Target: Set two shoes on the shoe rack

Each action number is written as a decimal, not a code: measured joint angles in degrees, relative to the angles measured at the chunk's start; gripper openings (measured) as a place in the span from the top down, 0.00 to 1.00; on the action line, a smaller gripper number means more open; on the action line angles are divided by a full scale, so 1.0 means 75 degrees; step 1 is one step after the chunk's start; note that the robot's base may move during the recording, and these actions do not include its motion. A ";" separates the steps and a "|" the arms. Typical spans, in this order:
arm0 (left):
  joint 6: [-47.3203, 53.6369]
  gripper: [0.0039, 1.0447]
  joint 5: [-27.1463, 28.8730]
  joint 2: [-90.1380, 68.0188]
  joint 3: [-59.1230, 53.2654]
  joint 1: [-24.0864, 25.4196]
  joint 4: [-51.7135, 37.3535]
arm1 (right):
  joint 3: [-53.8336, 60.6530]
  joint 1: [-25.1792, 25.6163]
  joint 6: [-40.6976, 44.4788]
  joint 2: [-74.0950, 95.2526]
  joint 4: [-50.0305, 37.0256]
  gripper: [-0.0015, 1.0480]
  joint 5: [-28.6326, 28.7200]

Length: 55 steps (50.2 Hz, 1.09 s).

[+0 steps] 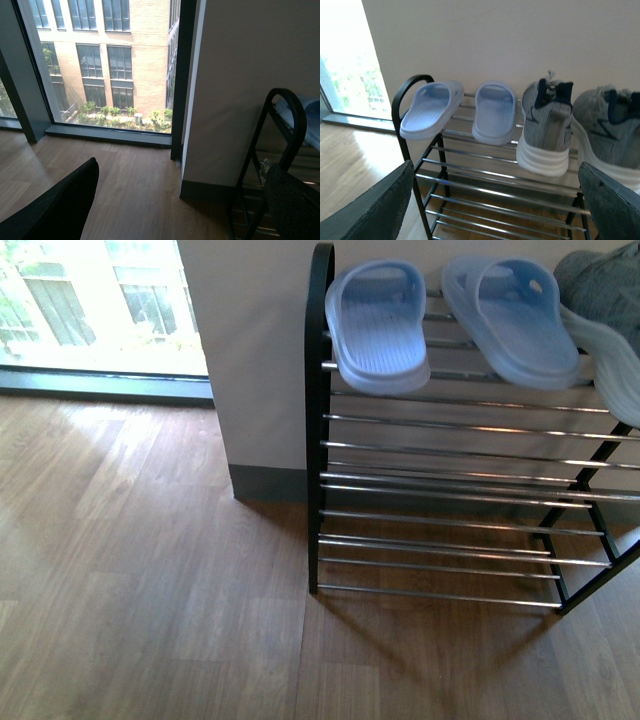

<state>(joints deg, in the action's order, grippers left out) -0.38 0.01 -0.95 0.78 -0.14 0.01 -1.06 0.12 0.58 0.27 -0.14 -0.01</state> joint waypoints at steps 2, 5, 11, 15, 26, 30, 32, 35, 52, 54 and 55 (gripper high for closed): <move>0.0003 0.09 0.0000 0.0000 0.0000 0.0000 0.0000 | 0.0000 0.0000 -0.0003 0.0000 0.0003 0.09 -0.0003; 0.0000 0.09 0.0000 0.0000 0.0000 0.0000 0.0003 | 0.0000 0.0000 -0.0003 0.0000 0.0003 0.09 0.0000; 0.0003 0.09 0.0000 0.0000 0.0000 0.0000 0.0000 | 0.0000 0.0000 -0.0003 0.0000 0.0006 0.09 0.0000; 0.0000 0.09 0.0000 0.0000 0.0000 0.0000 0.0000 | 0.0000 0.0000 -0.0006 0.0000 0.0009 0.09 0.0003; 0.0003 0.09 0.0000 0.0000 0.0000 0.0000 0.0003 | 0.0000 0.0000 -0.0020 0.0000 0.0009 0.09 0.0000; 0.0003 0.09 -0.0003 0.0000 0.0000 0.0000 0.0003 | 0.0000 0.0000 -0.0020 0.0000 0.0015 0.09 -0.0003; 0.0000 0.09 0.0000 0.0000 0.0000 0.0000 0.0003 | 0.0000 0.0000 -0.0020 0.0000 0.0015 0.09 -0.0003; 0.0000 0.09 0.0000 0.0000 0.0000 0.0000 0.0003 | 0.0000 -0.0003 -0.0020 0.0000 0.0017 0.09 0.0003; 0.0003 0.09 0.0000 0.0000 0.0000 0.0000 0.0003 | 0.0000 -0.0003 -0.0020 0.0000 0.0017 0.09 0.0000; 0.0003 0.09 -0.0003 0.0000 0.0000 0.0000 0.0003 | 0.0000 -0.0003 -0.0020 0.0000 0.0020 0.09 -0.0006; 0.0003 0.09 -0.0006 0.0000 0.0000 0.0000 0.0003 | 0.0000 0.0000 -0.0020 0.0000 0.0020 0.09 0.0000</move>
<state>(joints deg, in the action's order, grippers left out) -0.36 -0.03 -0.95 0.78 -0.14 0.03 -1.06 0.12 0.43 0.27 0.01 -0.01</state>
